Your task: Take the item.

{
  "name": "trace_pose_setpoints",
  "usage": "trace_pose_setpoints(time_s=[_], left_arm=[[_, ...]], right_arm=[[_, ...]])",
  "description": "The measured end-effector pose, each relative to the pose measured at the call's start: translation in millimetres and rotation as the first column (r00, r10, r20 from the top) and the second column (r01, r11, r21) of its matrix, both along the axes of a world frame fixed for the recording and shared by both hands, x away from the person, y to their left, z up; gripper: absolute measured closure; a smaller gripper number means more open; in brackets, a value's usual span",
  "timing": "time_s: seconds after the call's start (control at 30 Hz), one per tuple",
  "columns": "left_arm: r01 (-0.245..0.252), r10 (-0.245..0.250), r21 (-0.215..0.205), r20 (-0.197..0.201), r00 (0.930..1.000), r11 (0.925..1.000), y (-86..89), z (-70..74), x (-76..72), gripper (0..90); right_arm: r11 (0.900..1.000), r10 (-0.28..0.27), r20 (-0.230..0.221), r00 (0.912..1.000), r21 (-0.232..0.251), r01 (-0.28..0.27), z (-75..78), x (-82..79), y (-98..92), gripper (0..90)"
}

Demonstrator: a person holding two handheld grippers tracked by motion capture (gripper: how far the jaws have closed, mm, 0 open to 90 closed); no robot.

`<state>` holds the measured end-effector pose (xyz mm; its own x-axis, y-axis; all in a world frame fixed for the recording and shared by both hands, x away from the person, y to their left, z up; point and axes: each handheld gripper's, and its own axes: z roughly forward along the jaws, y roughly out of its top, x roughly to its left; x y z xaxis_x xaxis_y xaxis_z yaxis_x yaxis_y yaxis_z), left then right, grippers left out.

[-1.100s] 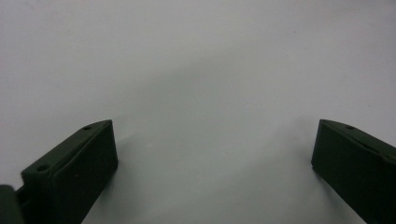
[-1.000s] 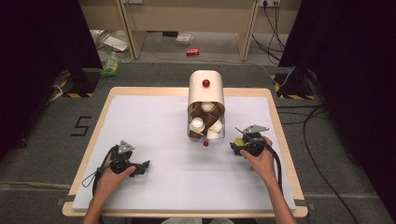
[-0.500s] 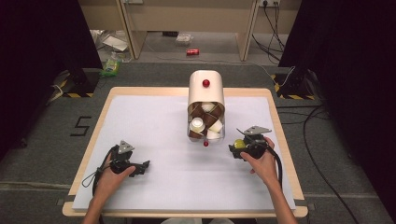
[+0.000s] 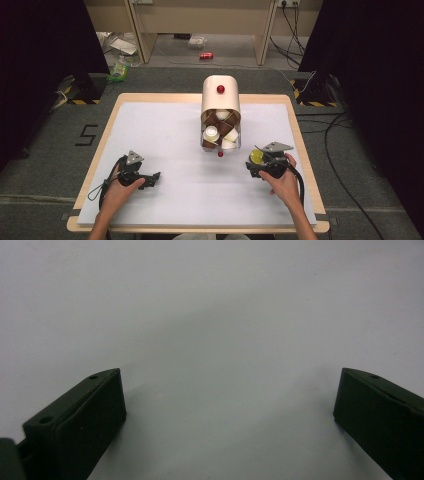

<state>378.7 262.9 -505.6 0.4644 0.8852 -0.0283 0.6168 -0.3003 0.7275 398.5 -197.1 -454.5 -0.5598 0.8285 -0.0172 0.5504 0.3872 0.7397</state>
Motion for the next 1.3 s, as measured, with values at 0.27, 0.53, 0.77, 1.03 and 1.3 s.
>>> trace_pose_setpoints(time_s=[0.27,0.53,0.77,1.03,1.3], left_arm=[[0.000,0.000,0.000,0.000,1.0000,1.0000,0.0,0.0,0.0,0.0],[0.000,0.000,0.000,0.000,1.0000,1.0000,0.0,0.0,0.0,0.0],[0.000,0.000,0.000,0.000,1.0000,1.0000,0.0,0.0,0.0,0.0],[0.000,0.000,0.000,0.000,1.0000,1.0000,0.0,0.0,0.0,0.0],[0.000,0.000,0.000,0.000,1.0000,1.0000,0.0,0.0,0.0,0.0]], right_arm=[[1.000,-0.016,-0.010,0.9998,-0.009,0.016,-6.2,-14.7,-9.5,15.7],[1.000,-0.028,-0.027,0.9992,-0.008,0.028,-13.5,-28.2,-20.0,15.7],[1.000,-0.026,-0.031,0.9992,-0.004,0.026,-15.5,-34.6,-22.8,15.7],[1.000,-0.017,-0.037,0.9992,-0.008,0.017,-18.4,-40.8,-23.0,15.7],[1.000,-0.021,-0.052,0.9984,-0.011,0.021,-22.5,-49.8,-26.9,15.7]])
